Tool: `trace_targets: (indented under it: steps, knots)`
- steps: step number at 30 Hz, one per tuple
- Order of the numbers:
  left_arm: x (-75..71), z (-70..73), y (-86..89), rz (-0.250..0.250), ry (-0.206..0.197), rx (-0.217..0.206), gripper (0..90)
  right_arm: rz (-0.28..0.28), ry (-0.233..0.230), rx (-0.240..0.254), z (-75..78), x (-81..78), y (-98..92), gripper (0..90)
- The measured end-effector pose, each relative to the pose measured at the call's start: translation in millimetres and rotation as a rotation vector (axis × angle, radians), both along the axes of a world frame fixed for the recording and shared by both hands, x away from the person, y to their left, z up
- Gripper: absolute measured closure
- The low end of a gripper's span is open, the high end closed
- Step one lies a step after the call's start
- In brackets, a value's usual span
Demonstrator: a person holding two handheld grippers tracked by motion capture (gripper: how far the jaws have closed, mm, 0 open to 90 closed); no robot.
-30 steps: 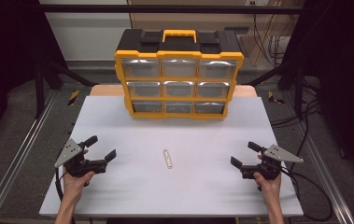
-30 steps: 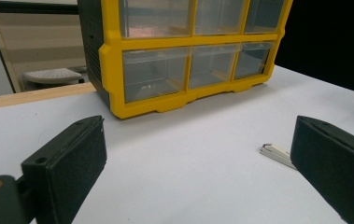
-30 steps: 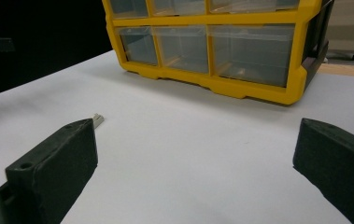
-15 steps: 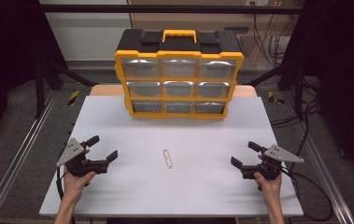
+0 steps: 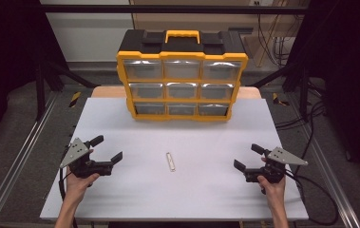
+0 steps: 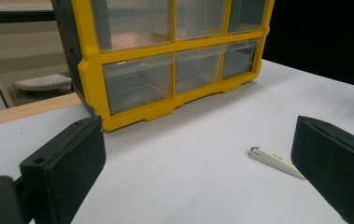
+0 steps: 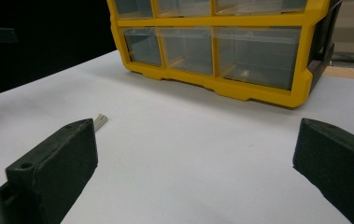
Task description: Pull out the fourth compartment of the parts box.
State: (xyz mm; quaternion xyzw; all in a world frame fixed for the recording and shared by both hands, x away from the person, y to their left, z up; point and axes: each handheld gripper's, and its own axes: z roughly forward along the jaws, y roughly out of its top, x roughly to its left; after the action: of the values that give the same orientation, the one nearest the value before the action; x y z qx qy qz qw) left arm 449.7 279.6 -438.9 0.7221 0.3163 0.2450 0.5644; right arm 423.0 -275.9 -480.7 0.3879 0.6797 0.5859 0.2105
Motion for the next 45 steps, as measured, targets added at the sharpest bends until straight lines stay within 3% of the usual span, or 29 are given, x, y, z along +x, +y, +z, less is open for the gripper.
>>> trace_targets:
  steps: [19, 26, 35, 45]
  knots:
    - [10.6, 12.6, -15.3, -0.036, -0.024, 0.059, 2.7, -0.004, 0.002, 0.002, 0.1, 0.1, 0.9, 0.5]
    - [12.8, 22.0, -22.7, -0.056, -0.065, 0.088, 2.3, -0.002, -0.002, 0.001, 0.0, 0.3, 1.1, 0.6]
    - [21.1, 34.1, -31.8, -0.05, -0.111, 0.174, 0.8, -0.003, 0.003, -0.004, 0.0, 0.2, 1.9, 0.6]
    - [26.3, 42.0, -38.0, -0.063, -0.117, 0.234, 0.8, -0.005, 0.004, -0.006, 0.0, 0.4, 2.0, 0.6]
